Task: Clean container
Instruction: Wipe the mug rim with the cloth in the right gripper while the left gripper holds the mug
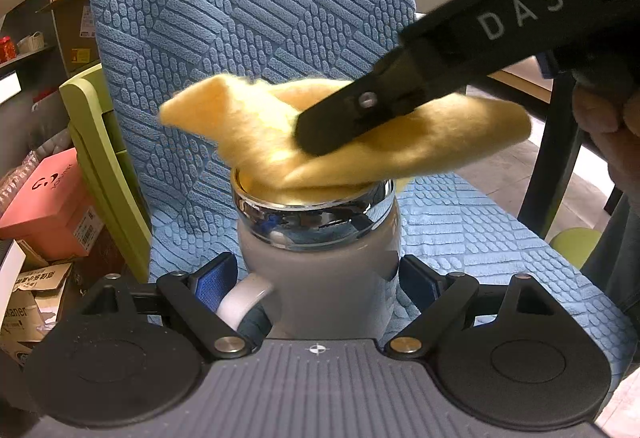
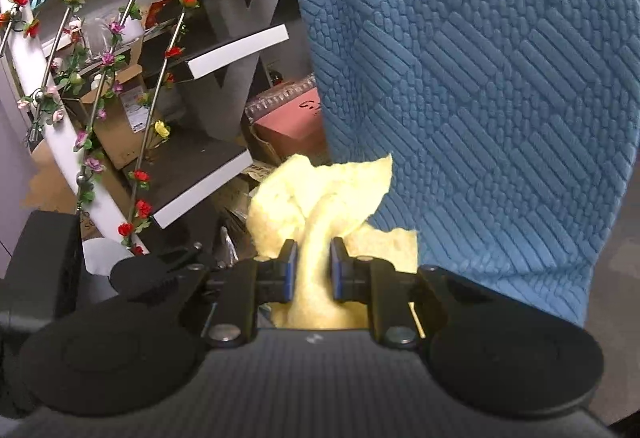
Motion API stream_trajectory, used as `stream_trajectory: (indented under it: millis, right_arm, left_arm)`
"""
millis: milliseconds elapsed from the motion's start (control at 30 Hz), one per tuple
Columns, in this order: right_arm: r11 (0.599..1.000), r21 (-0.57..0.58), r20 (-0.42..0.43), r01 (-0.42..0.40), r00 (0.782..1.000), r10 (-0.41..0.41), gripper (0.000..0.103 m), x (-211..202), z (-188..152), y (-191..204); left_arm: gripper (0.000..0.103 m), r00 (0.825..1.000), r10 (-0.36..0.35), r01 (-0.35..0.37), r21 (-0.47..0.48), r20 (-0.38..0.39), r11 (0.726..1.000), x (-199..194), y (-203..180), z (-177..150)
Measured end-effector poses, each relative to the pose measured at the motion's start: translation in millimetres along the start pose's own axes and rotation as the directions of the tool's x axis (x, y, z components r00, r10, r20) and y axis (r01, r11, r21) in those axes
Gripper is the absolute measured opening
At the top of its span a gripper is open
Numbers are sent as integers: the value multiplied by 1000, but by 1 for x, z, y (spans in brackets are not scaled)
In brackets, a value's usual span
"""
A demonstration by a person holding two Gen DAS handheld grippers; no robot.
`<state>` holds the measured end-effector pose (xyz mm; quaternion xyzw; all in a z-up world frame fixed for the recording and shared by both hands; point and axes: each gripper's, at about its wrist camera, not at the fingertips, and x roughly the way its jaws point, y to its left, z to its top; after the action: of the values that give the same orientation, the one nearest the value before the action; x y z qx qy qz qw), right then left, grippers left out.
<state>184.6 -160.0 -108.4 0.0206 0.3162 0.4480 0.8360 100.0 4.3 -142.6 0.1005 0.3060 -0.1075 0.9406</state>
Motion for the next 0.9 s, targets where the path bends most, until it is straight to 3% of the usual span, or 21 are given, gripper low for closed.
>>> stream_trajectory:
  millis: [133,400,667,900]
  right_arm:
    - [998,32,-19,-62,998,63,18,-3,-3,0]
    - [1000,24,-1,3,1000,-3,18,-5,-1,-3]
    - [997,29,-47,-74,996,75,18,-5,0,-1]
    - [999,30,-16,-18,1000,18,18,-3,2,-6]
  left_arm:
    - [90,1000,1,-1,0,0,1000,0,-1,0]
    - [89,1000,-1,1,-5,-3,1000,0,-2,1]
    - [89,1000,-1,1,-3,-3,1000,2,-3,2]
    - [89,1000,-4,4,-3,-3,1000,2,-4,2]
